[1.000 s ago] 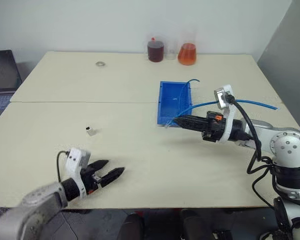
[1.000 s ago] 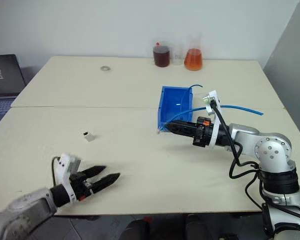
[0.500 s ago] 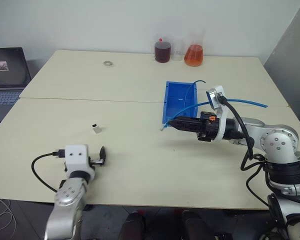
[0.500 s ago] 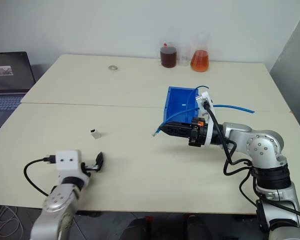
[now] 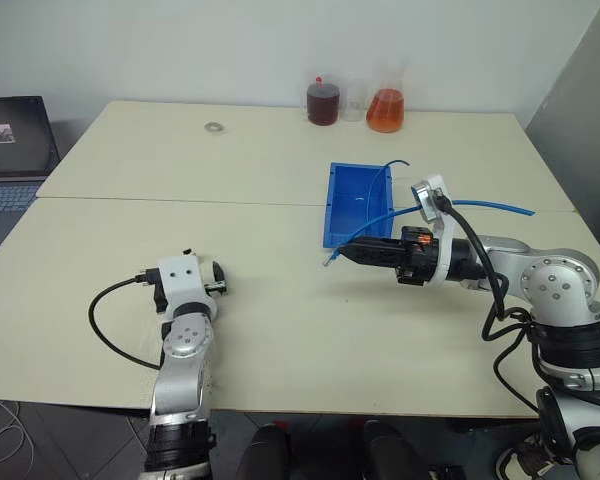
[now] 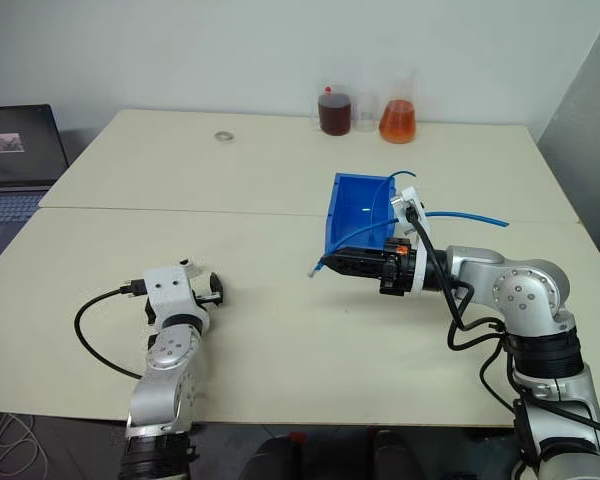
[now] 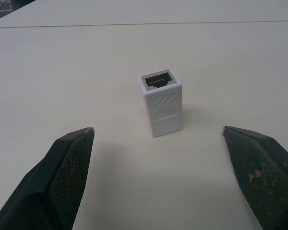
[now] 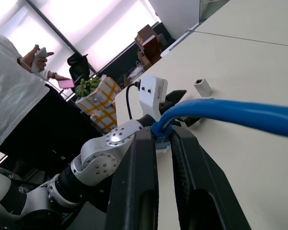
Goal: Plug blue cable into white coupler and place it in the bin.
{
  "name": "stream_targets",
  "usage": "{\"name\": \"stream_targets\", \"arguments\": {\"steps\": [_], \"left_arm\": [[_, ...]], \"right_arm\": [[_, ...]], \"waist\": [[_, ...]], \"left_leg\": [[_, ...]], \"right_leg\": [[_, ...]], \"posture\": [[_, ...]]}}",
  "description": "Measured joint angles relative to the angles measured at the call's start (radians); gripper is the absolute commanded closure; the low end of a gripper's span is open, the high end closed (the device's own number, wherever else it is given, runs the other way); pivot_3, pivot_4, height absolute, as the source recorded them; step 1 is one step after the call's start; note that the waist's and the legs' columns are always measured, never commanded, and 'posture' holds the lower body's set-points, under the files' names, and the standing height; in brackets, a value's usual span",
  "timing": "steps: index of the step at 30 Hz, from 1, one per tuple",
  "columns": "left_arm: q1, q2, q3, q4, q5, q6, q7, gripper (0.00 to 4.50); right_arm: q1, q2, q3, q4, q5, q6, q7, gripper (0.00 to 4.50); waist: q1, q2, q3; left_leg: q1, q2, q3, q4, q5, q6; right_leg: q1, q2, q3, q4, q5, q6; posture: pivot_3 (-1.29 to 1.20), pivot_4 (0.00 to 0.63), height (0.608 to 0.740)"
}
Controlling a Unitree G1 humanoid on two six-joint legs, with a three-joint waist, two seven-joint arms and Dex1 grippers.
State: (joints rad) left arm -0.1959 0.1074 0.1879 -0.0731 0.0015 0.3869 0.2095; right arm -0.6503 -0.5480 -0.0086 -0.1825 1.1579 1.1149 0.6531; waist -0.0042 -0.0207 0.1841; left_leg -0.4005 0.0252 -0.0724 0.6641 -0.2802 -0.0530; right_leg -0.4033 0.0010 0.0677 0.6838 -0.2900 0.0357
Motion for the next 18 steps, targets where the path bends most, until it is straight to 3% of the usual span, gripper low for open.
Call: {"name": "stream_targets", "arguments": {"steps": [18], "left_arm": [[-0.098,-0.036,0.065,0.067,-0.095,0.044,-0.005,0.01]], "right_arm": [[0.007,0.000,-0.012,-0.013,0.000,0.008,-0.008,4.36]], "waist": [[0.000,0.000,0.000]], "left_leg": [[0.000,0.000,0.000,0.000,0.000,0.000]], "right_leg": [[0.000,0.000,0.000,0.000,0.000,0.000]], "posture": [[0.00,0.150,0.740]]}}
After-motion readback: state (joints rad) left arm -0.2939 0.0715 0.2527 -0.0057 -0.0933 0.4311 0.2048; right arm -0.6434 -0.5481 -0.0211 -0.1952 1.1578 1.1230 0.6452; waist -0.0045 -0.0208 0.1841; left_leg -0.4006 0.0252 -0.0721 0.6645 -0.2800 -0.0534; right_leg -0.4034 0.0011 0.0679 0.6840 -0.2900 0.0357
